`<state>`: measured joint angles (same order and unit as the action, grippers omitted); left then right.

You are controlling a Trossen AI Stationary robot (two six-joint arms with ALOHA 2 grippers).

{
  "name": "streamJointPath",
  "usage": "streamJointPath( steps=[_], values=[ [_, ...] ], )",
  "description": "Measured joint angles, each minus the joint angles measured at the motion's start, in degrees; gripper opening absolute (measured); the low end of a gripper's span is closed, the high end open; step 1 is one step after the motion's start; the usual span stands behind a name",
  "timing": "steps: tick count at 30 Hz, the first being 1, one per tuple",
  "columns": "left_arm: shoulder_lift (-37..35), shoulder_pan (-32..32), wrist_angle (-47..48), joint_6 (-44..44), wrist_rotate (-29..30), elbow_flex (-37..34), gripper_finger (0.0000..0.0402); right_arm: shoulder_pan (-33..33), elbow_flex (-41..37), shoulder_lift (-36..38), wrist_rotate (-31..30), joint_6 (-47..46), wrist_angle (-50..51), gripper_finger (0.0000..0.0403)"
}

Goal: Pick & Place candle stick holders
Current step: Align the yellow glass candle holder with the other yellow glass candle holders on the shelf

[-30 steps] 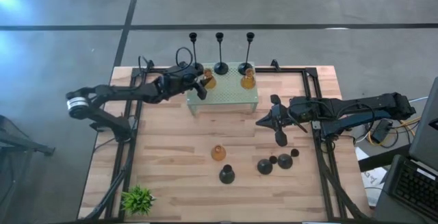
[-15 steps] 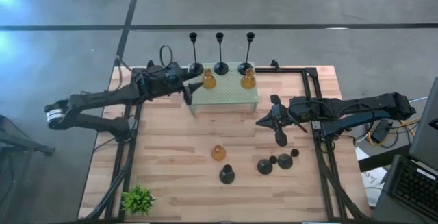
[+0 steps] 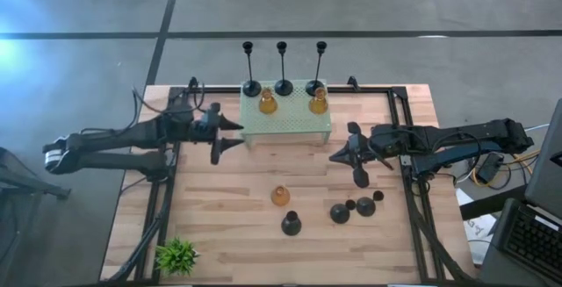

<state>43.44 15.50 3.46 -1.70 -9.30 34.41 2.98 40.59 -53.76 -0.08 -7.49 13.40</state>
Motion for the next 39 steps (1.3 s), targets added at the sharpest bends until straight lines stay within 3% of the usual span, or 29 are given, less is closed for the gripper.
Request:
streamJointPath(
  steps=[6,10,23,29,39],
  values=[
    [-6.5,-1.5,-10.6,0.5,-0.8,-11.0,0.0218,0.0,0.0,0.1,0.0,-2.3,4.0,0.0008],
    [-10.4,-1.5,-16.1,-4.1,-0.9,-16.7,0.0218,0.0,-0.1,0.1,0.0,-3.0,4.8,0.0008],
    [-12.5,-1.5,-15.8,-7.6,-0.6,-26.7,0.0218,0.0,-0.1,0.1,0.0,-3.1,4.5,0.0008],
    [-11.9,-1.5,-14.8,-11.8,8.7,-30.5,0.0218,0.0,-0.1,0.1,-0.1,-2.9,3.1,0.0008],
    [-11.7,-1.5,-8.2,-11.8,9.2,-33.8,0.0218,0.0,-0.1,0.1,0.4,-2.9,3.3,0.0008]
  ],
)
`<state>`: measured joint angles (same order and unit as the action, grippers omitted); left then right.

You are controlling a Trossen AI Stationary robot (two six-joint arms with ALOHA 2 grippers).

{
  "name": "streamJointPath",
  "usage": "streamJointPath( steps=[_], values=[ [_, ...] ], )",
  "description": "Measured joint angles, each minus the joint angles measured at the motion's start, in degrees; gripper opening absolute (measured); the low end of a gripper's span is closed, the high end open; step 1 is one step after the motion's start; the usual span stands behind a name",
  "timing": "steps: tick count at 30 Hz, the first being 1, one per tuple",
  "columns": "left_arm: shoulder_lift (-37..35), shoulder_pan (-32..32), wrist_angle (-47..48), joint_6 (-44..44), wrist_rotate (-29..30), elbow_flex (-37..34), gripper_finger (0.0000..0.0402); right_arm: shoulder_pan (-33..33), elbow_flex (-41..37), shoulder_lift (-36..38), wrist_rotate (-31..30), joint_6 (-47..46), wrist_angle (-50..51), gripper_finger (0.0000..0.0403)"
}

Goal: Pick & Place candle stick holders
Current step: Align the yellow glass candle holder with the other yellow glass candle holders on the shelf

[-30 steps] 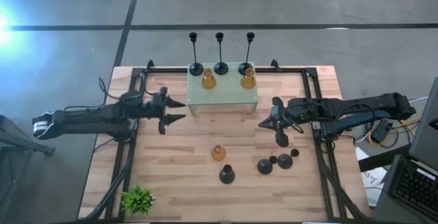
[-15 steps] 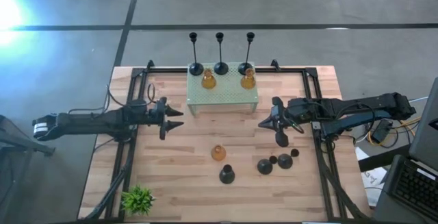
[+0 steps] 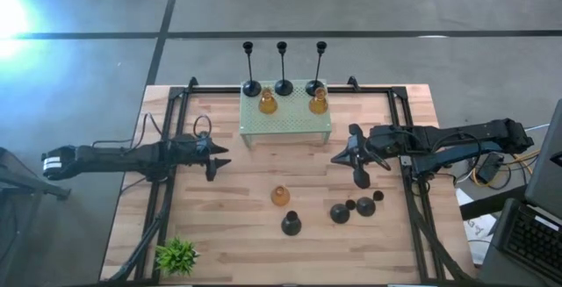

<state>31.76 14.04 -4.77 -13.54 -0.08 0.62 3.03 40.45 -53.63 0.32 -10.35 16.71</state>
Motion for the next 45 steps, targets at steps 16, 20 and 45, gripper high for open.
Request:
streamJointPath(
  steps=[16,20,45],
  values=[
    [0.0,0.0,2.3,0.0,0.0,0.0,0.0218,0.0,0.0,0.0,0.1,0.4,1.5,0.0008],
    [0.0,0.0,2.3,0.0,0.0,0.0,0.0218,0.0,0.0,0.0,-0.2,0.5,1.5,0.0008],
    [-0.1,0.1,-13.6,4.4,1.8,0.1,0.0218,-0.1,0.0,0.0,-1.5,-0.9,-1.6,0.0008]
  ],
)
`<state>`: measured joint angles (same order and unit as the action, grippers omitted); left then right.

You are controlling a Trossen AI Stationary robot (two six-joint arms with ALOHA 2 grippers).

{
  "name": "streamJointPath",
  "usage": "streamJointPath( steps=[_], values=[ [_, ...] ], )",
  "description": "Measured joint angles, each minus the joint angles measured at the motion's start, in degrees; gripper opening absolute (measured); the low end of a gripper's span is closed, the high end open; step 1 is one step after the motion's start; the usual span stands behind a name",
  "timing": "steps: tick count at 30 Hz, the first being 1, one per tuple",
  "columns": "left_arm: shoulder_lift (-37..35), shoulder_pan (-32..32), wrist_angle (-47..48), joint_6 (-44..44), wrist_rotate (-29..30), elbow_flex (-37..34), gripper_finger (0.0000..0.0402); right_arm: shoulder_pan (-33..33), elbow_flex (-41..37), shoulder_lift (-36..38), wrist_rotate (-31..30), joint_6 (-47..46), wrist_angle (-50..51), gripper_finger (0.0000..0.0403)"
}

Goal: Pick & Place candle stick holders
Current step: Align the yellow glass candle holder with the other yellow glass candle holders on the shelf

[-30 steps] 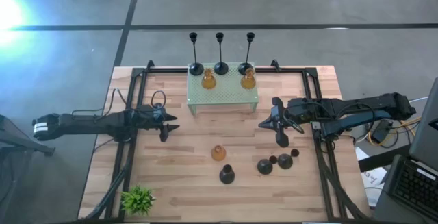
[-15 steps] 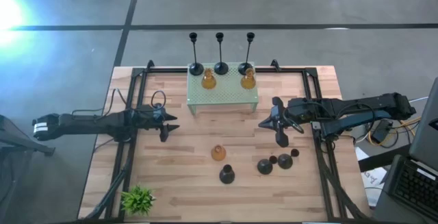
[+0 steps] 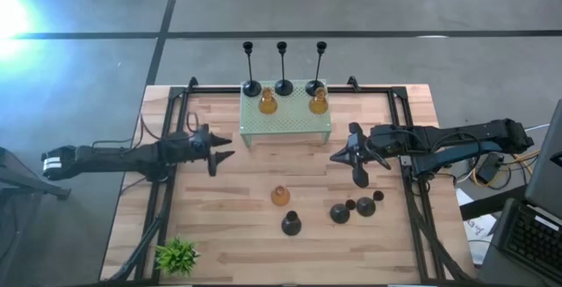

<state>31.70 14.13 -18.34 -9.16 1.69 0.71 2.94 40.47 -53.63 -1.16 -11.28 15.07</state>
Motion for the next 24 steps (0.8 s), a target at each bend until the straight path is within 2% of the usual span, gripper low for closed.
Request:
streamJointPath(
  steps=[4,8,10,13,17,24],
  values=[
    [-0.2,0.0,-2.7,-7.7,-1.9,0.8,0.0218,0.0,0.0,0.0,-0.1,-0.5,0.1,0.0008],
    [-0.2,0.0,-2.8,-9.5,-3.3,2.0,0.0218,0.0,0.0,0.0,-0.1,-0.3,0.1,0.0008],
    [-0.2,0.0,-2.8,-13.4,-3.4,2.2,0.0218,0.0,0.0,0.0,-0.1,-0.2,0.4,0.0008],
    [-0.1,0.0,-3.6,-18.0,-9.6,2.5,0.0218,0.0,0.0,0.0,-0.1,-0.1,1.2,0.0008],
    [0.7,-1.7,-4.0,-10.1,-23.7,3.4,0.0218,0.0,0.0,0.0,-0.1,1.0,1.2,0.0008],
    [6.4,-9.5,-4.1,4.9,-23.1,7.3,0.0218,0.0,0.0,0.0,-0.5,1.3,1.0,0.0008]
  ],
)
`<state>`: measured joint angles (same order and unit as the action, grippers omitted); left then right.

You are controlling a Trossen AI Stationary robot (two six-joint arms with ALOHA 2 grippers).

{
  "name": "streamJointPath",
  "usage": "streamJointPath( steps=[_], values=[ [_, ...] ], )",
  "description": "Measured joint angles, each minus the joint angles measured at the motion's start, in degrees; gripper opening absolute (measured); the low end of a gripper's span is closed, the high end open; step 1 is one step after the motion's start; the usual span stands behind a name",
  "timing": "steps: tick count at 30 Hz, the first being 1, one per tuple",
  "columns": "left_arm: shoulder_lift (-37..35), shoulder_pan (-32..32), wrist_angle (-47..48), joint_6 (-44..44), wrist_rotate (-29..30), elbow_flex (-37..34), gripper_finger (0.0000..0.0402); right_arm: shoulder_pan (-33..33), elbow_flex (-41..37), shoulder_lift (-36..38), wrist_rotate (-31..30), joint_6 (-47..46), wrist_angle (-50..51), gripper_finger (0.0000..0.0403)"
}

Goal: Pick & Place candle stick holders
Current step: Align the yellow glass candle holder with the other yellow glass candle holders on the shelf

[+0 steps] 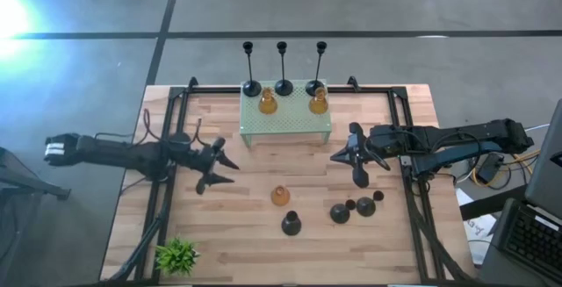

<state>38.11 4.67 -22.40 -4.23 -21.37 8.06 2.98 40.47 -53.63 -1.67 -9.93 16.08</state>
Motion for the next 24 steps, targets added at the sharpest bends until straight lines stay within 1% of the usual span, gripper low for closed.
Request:
streamJointPath(
  steps=[4,10,14,17,20,24],
  values=[
    [5.6,-2.6,-0.1,4.1,0.5,2.6,0.0218,0.0,0.0,0.0,0.0,0.0,0.0,0.0008],
    [15.3,-3.0,-3.5,4.5,0.6,6.3,0.0218,0.0,0.0,0.0,0.0,-0.2,0.0,0.0008],
    [22.5,-4.4,-3.6,9.0,0.6,9.0,0.0218,0.0,0.0,0.0,0.0,-0.2,0.0,0.0008],
    [27.4,-5.8,-3.7,11.6,2.2,11.5,0.0216,0.0,0.0,0.0,0.0,-0.2,0.1,0.0008],
    [31.1,-6.6,-3.6,12.0,3.5,13.8,0.0214,0.0,0.0,0.0,0.0,-0.2,0.2,0.0008],
    [35.4,-6.9,-3.6,11.8,3.7,16.1,0.0213,0.0,0.0,0.0,0.0,-0.2,0.5,0.0008]
  ],
)
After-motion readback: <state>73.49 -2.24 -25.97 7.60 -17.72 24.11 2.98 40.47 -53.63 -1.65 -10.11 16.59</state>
